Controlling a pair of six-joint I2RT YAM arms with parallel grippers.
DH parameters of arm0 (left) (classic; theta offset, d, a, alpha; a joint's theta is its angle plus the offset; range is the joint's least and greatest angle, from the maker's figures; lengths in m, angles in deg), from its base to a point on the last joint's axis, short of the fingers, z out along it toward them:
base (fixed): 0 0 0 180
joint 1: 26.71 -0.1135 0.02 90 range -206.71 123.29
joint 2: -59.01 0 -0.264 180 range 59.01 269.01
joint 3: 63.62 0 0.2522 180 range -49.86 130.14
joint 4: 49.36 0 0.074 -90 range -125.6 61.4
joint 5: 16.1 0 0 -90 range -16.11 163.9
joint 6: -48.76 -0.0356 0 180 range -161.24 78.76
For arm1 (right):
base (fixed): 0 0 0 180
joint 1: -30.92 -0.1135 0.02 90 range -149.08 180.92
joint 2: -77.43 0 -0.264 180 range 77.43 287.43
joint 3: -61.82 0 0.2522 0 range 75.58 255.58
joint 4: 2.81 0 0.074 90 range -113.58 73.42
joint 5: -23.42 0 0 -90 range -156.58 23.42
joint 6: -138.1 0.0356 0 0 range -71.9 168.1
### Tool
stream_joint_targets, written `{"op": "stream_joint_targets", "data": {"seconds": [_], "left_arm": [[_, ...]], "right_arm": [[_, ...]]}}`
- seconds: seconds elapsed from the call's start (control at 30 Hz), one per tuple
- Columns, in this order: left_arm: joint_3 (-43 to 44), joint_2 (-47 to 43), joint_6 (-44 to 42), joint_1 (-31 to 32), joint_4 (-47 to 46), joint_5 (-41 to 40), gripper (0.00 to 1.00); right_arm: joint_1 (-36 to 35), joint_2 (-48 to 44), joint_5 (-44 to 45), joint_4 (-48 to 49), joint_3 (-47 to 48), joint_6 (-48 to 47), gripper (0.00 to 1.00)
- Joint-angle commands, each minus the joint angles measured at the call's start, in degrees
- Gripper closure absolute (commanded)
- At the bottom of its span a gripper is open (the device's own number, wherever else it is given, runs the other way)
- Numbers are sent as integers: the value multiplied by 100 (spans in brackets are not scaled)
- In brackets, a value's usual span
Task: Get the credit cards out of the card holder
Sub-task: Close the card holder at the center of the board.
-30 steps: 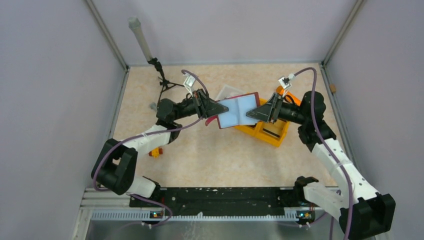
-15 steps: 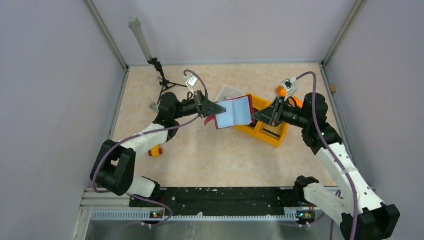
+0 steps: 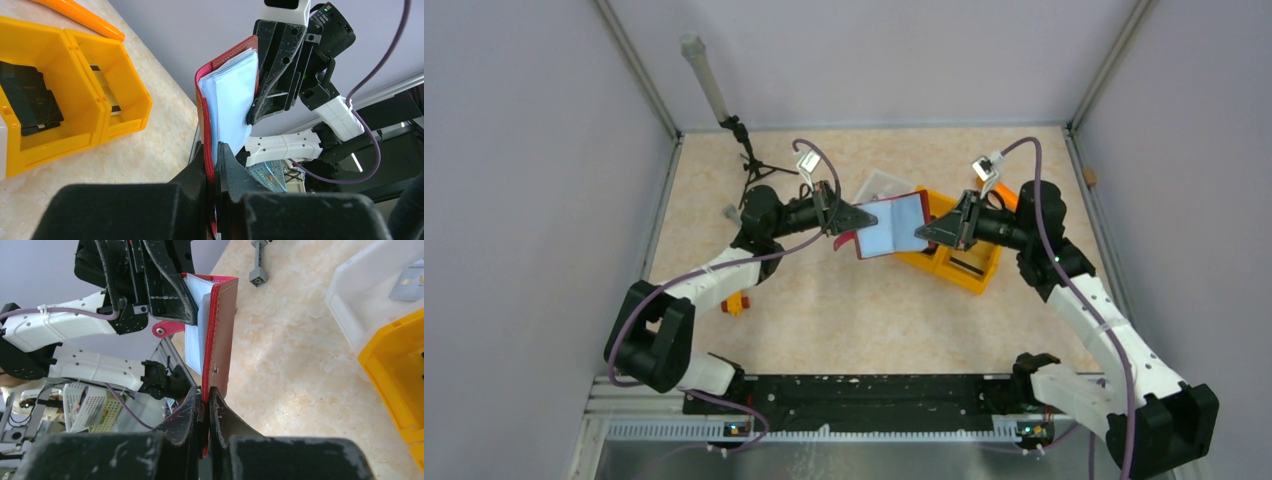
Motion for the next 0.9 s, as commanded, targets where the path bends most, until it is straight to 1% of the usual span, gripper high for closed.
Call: {"op": "stream_joint_targets", "data": {"seconds": [0.0, 0.13, 0.27, 0.4, 0.43, 0.5, 0.53, 0.57, 0.6, 0.63, 0.77, 0.87], "left_arm": [[189, -110, 8, 44, -387, 31, 100], [251, -17, -9, 154, -395, -18, 100], [426, 89, -48, 341, -322, -40, 100], [493, 55, -132, 398, -129, -60, 100], [513, 1, -272, 399, 151, -110, 100], [597, -129, -741, 399, 1004, -317, 100], [629, -197, -962, 399, 1388, -425, 98], [632, -247, -1085, 395, 1589, -495, 97], [617, -278, -1146, 394, 1670, -529, 96], [610, -282, -1145, 397, 1679, -520, 95], [568, -201, -1134, 376, 1679, -515, 96], [395, -152, -1076, 335, 1571, -483, 96]], "right_arm": [[-98, 37, -156, 379, 77, 118, 100], [-385, 90, -276, 1150, -100, 506, 100], [-806, 373, -98, 1243, -60, 473, 100], [-885, 454, 148, 914, 74, 212, 100], [-883, 415, 273, 659, 141, 84, 100], [-884, 334, 543, 173, 285, -196, 100], [-884, 292, 720, -15, 343, -321, 92], [-884, 257, 795, -121, 368, -383, 82], [-879, 205, 780, -121, 354, -406, 72], [-883, 189, 692, -32, 326, -364, 65], [-879, 142, 97, 452, 232, 42, 55], [-879, 1, -7, 475, 268, 131, 50]]}}
